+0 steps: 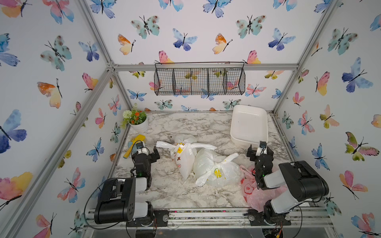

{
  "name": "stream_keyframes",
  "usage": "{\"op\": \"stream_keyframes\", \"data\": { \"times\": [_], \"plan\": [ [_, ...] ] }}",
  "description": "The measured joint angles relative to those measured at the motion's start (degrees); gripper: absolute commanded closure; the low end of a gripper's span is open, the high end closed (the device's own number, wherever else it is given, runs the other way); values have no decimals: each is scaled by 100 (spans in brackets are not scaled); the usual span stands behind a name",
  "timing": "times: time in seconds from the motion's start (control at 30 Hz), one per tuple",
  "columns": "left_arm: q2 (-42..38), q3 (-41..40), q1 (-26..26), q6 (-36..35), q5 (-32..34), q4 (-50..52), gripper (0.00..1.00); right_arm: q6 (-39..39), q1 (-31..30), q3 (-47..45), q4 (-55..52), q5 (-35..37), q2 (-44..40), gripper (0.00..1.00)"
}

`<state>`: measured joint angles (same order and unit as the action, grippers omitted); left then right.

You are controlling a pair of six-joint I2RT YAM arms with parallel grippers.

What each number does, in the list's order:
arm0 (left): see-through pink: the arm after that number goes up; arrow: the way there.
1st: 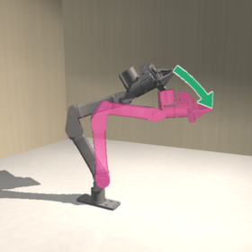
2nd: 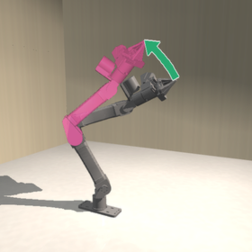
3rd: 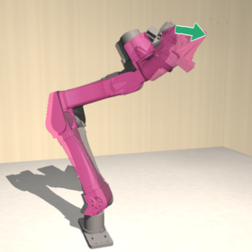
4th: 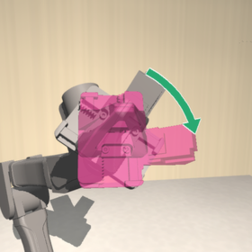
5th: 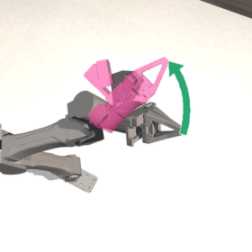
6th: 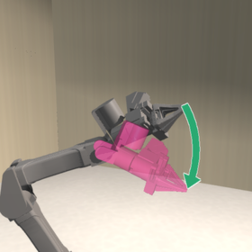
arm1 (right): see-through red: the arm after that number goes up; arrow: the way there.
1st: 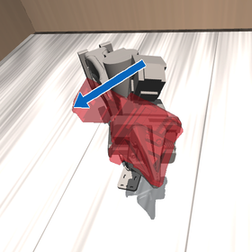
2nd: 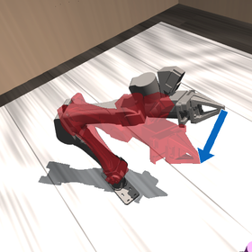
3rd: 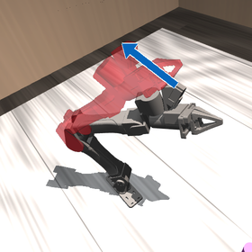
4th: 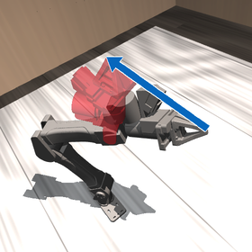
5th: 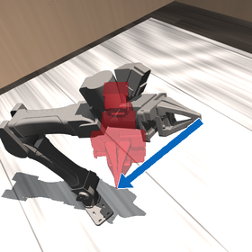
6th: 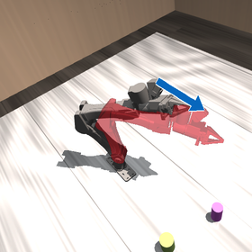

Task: Place the pears into plastic bags & tie knots
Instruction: Reset both arms

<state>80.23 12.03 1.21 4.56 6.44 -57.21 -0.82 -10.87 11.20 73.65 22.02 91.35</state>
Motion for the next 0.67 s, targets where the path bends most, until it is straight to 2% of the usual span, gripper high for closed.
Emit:
{"op": "stream_keyframes", "data": {
  "times": [0.13, 0.47, 0.67],
  "plan": [
    [236, -424, -107, -72, -101, -887, 2, -20, 4, 2, 223, -136, 35, 2],
    [201, -358, -136, -164, -101, -1211, 2, -7, 4, 20, 138, -229, -17, 2],
    [234, -304, -363, -302, 31, -1241, 2, -7, 4, 20, 138, -234, -17, 2]
  ]
}}
